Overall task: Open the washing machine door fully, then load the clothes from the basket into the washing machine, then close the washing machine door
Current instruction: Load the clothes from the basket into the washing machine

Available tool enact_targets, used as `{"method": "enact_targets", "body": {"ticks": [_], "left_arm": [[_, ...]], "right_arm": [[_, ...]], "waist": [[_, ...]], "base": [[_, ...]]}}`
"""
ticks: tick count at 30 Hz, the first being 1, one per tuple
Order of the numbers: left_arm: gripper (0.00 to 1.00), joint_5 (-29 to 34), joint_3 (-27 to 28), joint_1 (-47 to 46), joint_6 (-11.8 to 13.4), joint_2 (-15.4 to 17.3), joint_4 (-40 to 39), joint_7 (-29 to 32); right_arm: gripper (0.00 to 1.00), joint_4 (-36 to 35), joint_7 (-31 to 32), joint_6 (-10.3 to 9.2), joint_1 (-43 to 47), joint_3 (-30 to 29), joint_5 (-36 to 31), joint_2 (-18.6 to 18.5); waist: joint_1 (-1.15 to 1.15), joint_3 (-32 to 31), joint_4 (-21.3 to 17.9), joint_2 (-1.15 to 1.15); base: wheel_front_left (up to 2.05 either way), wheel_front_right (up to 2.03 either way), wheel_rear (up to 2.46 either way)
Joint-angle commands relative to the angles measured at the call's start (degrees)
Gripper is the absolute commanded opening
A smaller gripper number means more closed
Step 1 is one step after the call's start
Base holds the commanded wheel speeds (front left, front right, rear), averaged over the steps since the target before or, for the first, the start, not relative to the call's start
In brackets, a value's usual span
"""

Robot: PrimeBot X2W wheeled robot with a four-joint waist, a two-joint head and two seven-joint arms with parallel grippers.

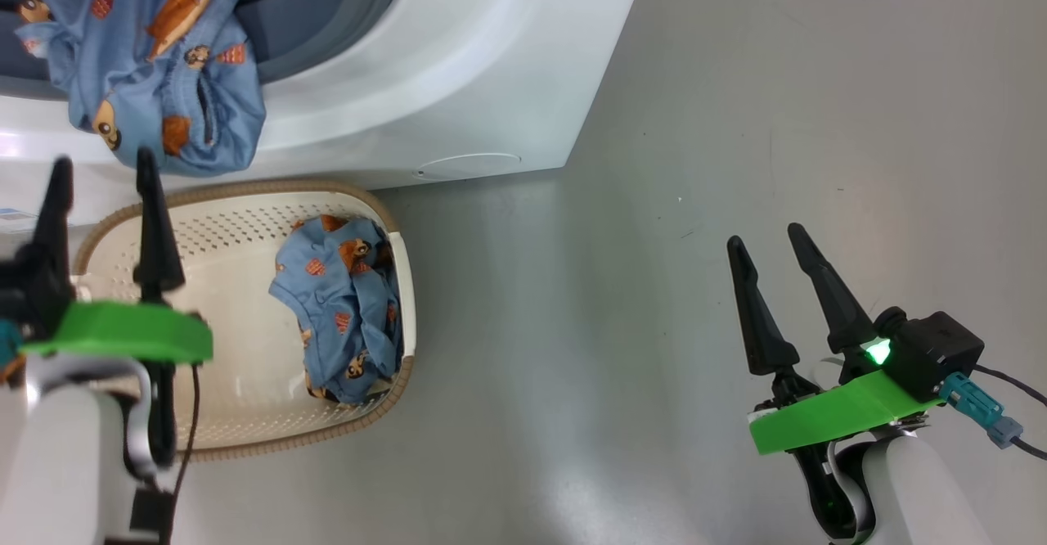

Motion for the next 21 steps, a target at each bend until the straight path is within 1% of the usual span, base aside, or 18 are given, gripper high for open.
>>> {"method": "enact_targets", "body": {"ticks": [1, 7, 13, 21], "left_arm": [[1.00, -0.32, 1.99, 1.60, 0.50, 1.80, -1.81, -0.16], [1.00, -1.03, 2.48, 5.74, 1.69, 0.70, -4.36, -0.20], [1.00, -1.51, 2.32, 8.56, 2.21, 0.00, -5.70, -0.21], [1.00, -1.50, 2.70, 12.25, 3.06, 0.19, -6.75, -0.24]], "right_arm": [[1.00, -1.23, -0.27, 0.17, 0.95, 1.43, -0.59, 0.19], [1.00, -1.30, -0.27, 0.17, 1.04, 1.41, -0.63, 0.09], [1.00, -1.28, -0.27, 0.17, 0.76, 1.70, -0.50, 0.01], [1.00, -1.24, -0.27, 0.17, 0.75, 1.40, -0.33, -0.16]], "waist": [[0.00, -0.01, 0.01, 0.00], [0.00, 0.07, 0.28, 0.00], [0.00, 0.25, 0.31, 0.00], [0.00, 0.38, 0.25, 0.00]], "base": [[0.00, 0.00, 0.00], [0.00, 0.00, 0.00], [0.00, 0.00, 0.00], [0.00, 0.00, 0.00]]}}
